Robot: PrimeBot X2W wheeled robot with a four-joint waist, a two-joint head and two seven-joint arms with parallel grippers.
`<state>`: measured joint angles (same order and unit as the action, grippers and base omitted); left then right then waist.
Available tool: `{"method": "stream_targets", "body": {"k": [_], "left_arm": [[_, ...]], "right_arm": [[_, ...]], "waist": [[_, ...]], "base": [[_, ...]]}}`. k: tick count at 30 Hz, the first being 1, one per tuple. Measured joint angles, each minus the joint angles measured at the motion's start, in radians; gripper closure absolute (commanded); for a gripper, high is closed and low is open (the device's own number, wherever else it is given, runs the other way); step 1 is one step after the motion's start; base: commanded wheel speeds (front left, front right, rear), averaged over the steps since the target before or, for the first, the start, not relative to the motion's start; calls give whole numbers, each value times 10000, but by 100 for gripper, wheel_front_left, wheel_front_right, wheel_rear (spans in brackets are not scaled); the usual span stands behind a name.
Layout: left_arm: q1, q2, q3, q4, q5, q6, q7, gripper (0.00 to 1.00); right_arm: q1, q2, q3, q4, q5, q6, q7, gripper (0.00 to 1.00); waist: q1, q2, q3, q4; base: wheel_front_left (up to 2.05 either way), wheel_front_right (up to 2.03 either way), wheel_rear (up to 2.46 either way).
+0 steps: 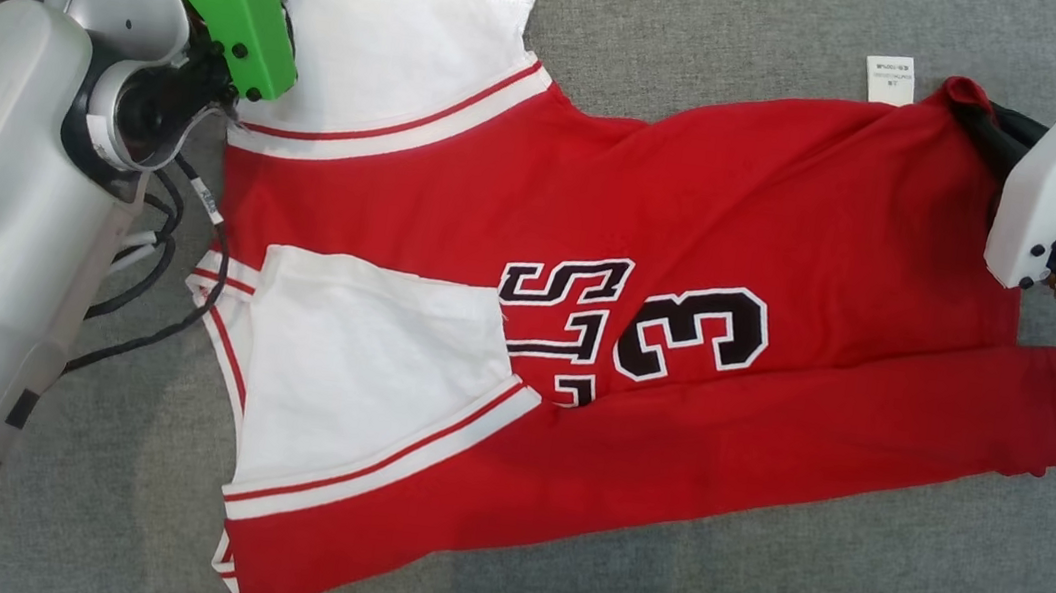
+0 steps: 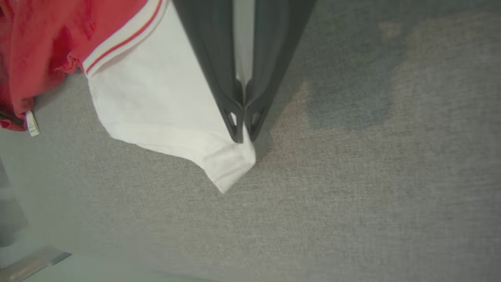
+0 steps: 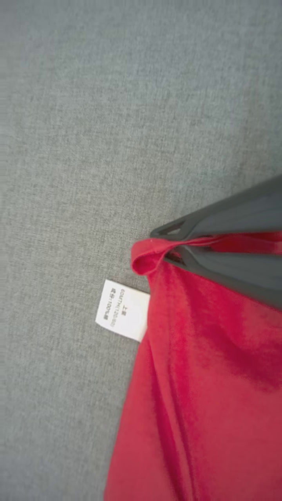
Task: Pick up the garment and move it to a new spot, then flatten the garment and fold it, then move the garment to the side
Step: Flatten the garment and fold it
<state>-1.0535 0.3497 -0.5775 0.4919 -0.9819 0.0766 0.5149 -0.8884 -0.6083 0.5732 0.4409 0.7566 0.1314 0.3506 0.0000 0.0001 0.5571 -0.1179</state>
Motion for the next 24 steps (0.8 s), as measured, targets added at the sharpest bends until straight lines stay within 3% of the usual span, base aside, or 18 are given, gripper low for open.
{"method": "stream_targets", "body": {"k": [14,19,24], "left_arm": [[471,128,556,-859,-433,-240,-639,100],[1302,360,587,-2125,-625,-222,-765,100],[2729,667,502,-4245,-729,119,-796,100]], "right_arm": [[511,-1097,1064,-35,976,0,-1952,100],[845,-1507,1613,-100,1246,0,-2805,100],[1047,-1848,2226,-136,1348,0,-3655,100]], "waist": [[0,0,-792,361],[0,0,-1152,526],[-1,0,-1473,664]], "base": [[0,0,0],[0,0,0],[0,0,0]]}}
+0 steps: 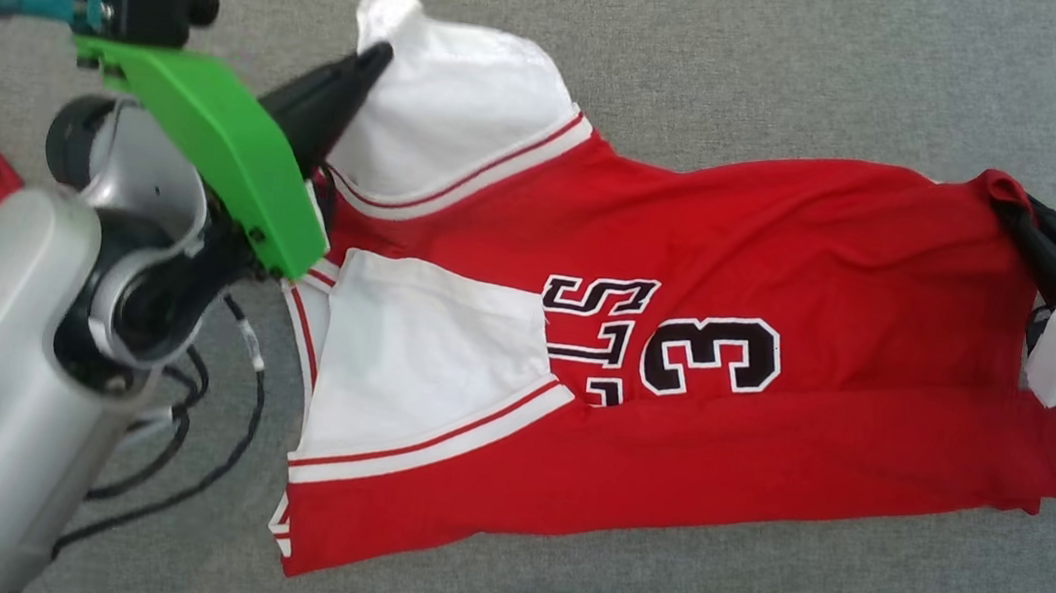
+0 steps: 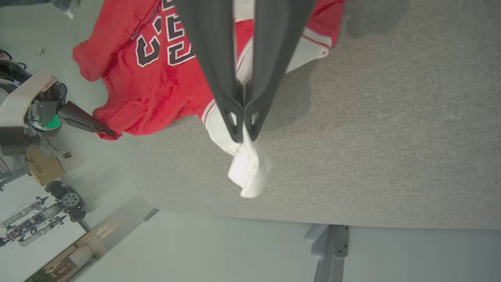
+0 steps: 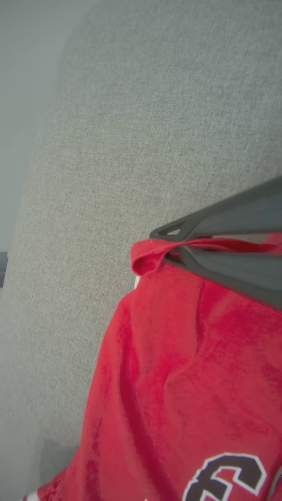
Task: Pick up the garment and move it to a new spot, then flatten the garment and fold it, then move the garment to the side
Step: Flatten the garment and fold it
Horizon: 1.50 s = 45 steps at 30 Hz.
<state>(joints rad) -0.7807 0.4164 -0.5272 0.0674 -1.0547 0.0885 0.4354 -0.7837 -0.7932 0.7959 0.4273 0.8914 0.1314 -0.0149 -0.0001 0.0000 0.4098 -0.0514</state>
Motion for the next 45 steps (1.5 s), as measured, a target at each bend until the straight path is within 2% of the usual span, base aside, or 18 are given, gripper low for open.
{"method": "stream_targets", "body": {"k": [8,13,19,26,32,40,45], "left_arm": [[2980,627,-290,-3662,-115,928,-165,100],[4406,669,-412,-4888,-234,1365,-589,100],[5217,617,-527,-5795,-359,1538,-848,100],[6065,186,-704,-5457,-1246,1465,-895,100],[6341,146,-600,-5037,-1572,1283,-968,100],[6679,186,-470,-4148,-2050,1043,-949,100],[6721,-8,-596,-3879,-2226,759,-941,100]], "right_arm": [[268,-876,1584,-474,-320,0,-1494,100],[286,-1133,2109,-69,-435,0,-2019,100],[288,-1296,2370,347,-775,0,-2359,100],[301,-1457,2732,253,-1060,0,-2458,100],[303,-1822,2700,-128,-1342,0,-2468,100],[353,-2042,2309,-600,-2537,0,-2468,100],[591,-2291,2531,-713,-3016,0,-2468,100]], "waist": [[0,0,-312,244],[0,0,-507,394],[0,0,-746,612],[0,0,-1004,825],[0,0,-1142,906],[0,0,-1214,946],[0,0,-1224,1007]], "base": [[0,0,0],[0,0,0],[0,0,0],[0,0,0],[0,0,0],[0,0,0],[0,0,0]]}}
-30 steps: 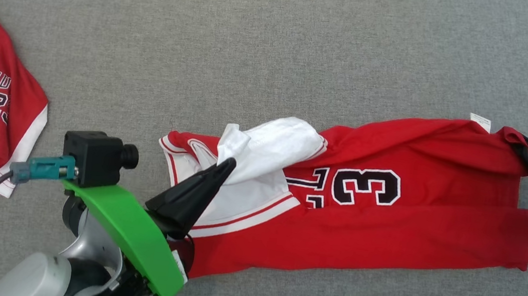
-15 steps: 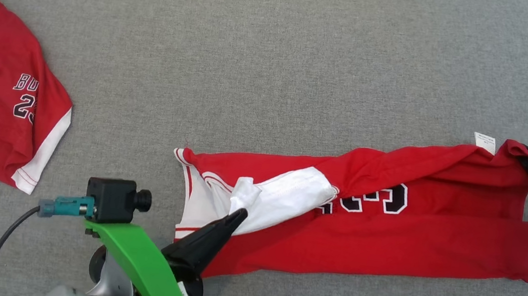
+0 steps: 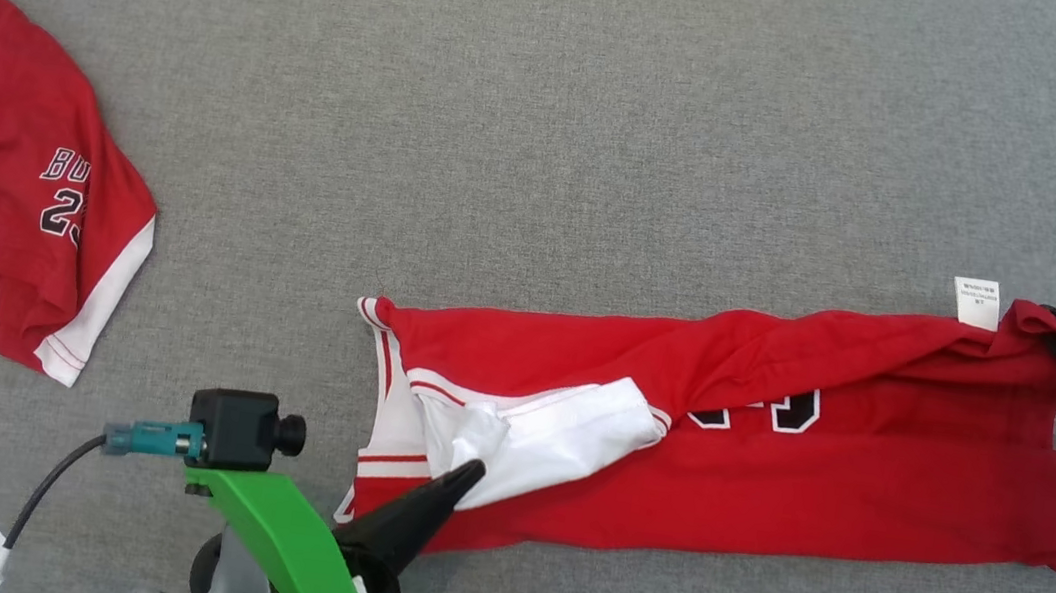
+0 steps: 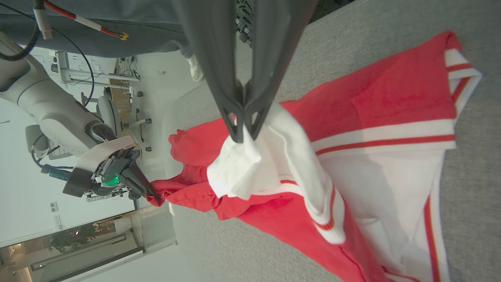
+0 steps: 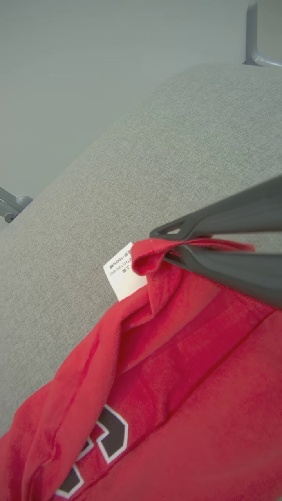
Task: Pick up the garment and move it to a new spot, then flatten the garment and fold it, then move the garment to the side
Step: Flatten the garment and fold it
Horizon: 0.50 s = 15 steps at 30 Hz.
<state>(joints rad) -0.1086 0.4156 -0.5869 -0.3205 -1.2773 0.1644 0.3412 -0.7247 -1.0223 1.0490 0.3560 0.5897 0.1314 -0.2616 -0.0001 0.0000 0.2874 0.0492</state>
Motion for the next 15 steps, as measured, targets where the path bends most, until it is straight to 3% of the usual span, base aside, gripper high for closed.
{"method": "stream_targets", "body": {"k": [7,10,15], "left_arm": [[-55,-230,-313,182,-157,-205,198,100],[-70,-249,-209,470,-155,-144,142,100],[-466,-345,-12,1264,128,-58,-130,100]], "right_arm": [[35,-123,393,8,-209,0,0,100],[38,-184,577,-36,-249,0,-2,79],[37,-261,794,-69,-307,0,-2,71]], "waist": [[0,0,-55,54],[0,0,-79,44],[0,0,-97,13]], "base": [[0,0,0],[0,0,0],[0,0,0]]}}
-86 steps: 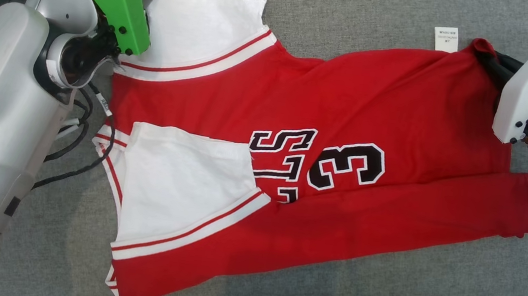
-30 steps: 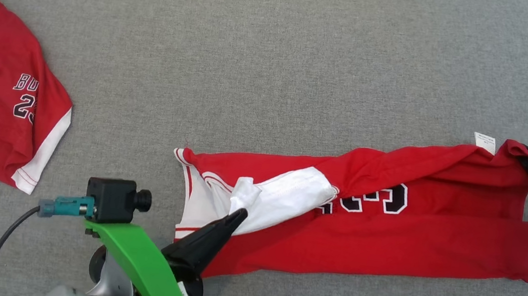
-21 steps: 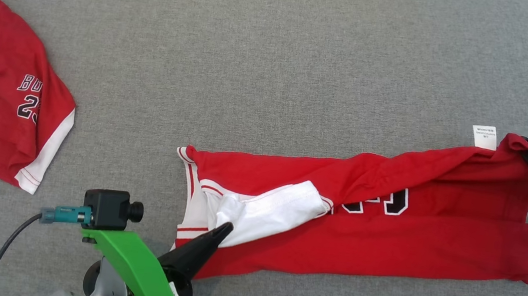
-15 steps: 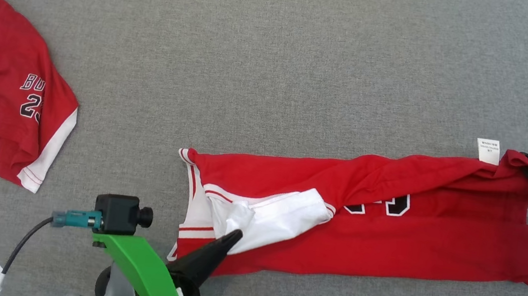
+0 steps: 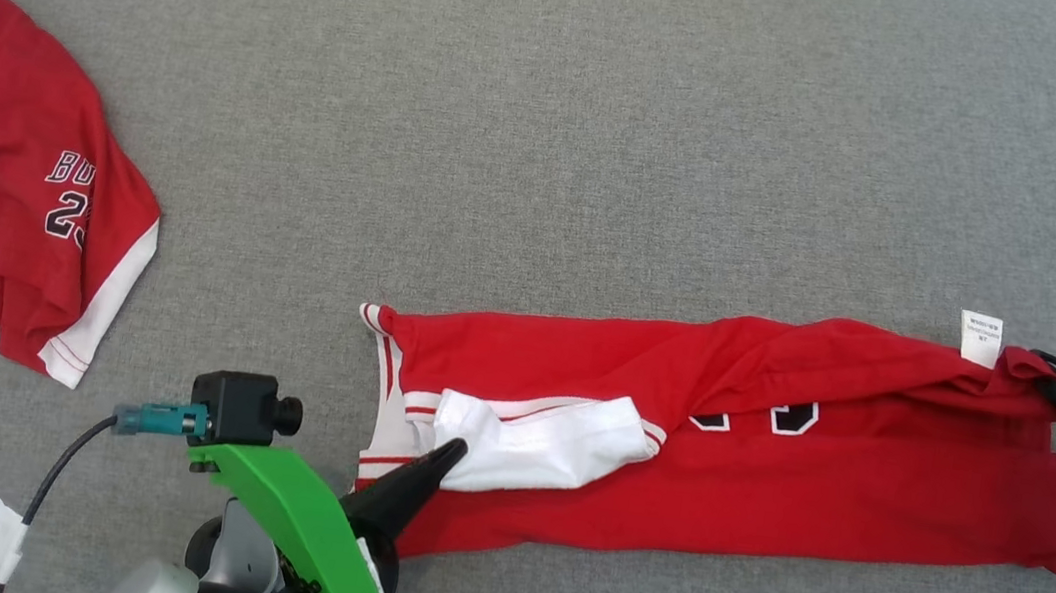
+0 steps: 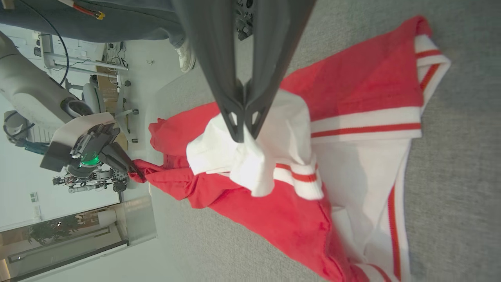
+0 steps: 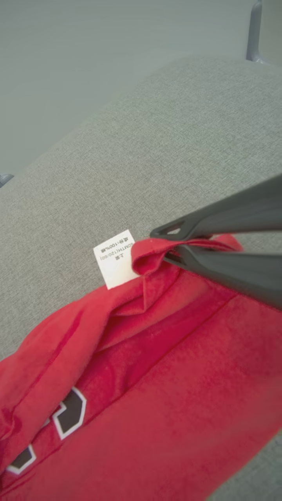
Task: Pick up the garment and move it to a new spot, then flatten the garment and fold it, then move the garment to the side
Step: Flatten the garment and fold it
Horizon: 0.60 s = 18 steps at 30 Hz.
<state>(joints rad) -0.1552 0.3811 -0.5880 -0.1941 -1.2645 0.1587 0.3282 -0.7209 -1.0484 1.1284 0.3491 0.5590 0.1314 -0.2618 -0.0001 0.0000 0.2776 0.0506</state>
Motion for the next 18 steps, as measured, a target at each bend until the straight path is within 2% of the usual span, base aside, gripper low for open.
{"method": "stream_targets", "body": {"k": [1,2,3,4,5,6,7,18], "left_arm": [[-47,-63,-2,163,17,-2,-35,100],[-84,-142,-33,341,35,-2,-42,83],[-109,-167,-104,481,90,-4,-40,70],[-133,-167,-150,648,180,-2,-48,59],[-156,-153,-198,807,251,-4,-58,42],[-160,-165,-207,947,288,-6,-136,42],[-161,-203,-178,1089,301,-4,-249,0],[-210,-167,86,1939,911,178,-1087,0]], "right_arm": [[-1,-2,82,0,-19,0,-2,65],[-2,0,132,-4,-40,0,-2,59],[-10,0,163,-21,-73,0,-2,44],[-20,0,192,-42,-100,0,-2,23],[-27,2,217,-59,-142,0,-6,5],[-32,2,226,-71,-173,0,-6,5],[-34,2,222,-54,-180,0,-6,0],[205,209,-416,497,-334,2,-8,0]], "waist": [[0,0,-8,-16],[0,0,-17,-33],[0,0,-26,-54],[0,0,-36,-76],[0,0,-42,-101],[0,0,-43,-127],[0,0,-44,-153],[0,0,-70,-285]], "base": [[0,0,0],[0,0,0],[0,0,0],[0,0,0],[0,0,0],[0,0,0],[0,0,0],[0,0,0]]}}
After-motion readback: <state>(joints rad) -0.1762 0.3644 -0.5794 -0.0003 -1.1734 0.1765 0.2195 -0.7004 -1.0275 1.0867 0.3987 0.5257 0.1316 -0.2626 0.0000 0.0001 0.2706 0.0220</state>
